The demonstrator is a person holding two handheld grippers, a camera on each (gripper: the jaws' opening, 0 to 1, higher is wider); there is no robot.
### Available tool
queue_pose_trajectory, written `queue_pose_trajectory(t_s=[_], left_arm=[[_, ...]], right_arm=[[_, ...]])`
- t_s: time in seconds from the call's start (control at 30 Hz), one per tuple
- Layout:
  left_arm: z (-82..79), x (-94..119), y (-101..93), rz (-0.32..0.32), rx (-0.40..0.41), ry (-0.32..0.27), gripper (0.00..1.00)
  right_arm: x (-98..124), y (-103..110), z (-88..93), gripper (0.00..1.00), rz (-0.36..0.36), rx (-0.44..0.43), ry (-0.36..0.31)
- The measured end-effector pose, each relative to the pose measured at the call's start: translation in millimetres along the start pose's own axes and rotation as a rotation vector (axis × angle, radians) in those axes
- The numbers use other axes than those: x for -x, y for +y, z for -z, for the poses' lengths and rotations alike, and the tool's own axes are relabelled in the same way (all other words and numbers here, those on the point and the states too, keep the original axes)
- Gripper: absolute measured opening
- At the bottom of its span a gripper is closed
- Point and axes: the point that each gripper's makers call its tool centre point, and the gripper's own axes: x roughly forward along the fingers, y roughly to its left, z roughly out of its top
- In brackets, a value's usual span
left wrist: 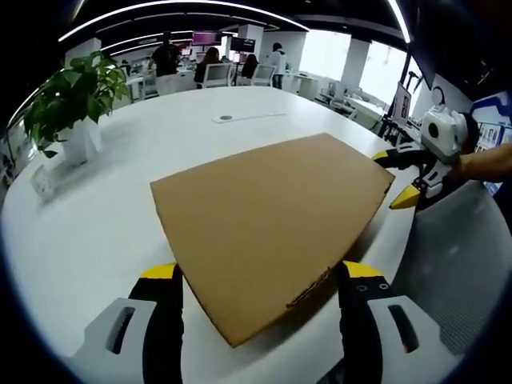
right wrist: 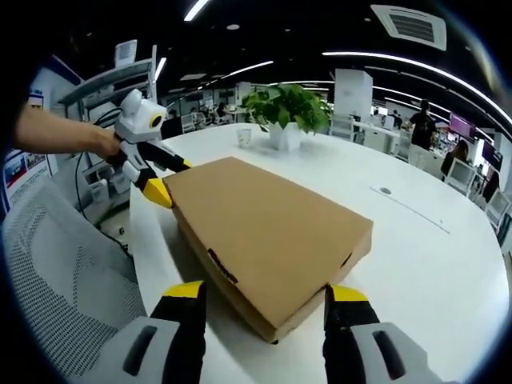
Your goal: Operate the shoe box by opening the lid, removing the specified soft item, and placing it in the target area until the item is outside and the box remains undamaged.
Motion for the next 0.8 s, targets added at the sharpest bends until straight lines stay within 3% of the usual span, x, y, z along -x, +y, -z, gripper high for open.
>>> queue_pose_trajectory(t_s=[0.8], left_arm=[[-19.5, 14, -17.8, 0.0, 0.071, -0.001, 0.88]], right_arm=[[10, 0, -19.3, 0.56, 0.035, -0.009, -0.011]])
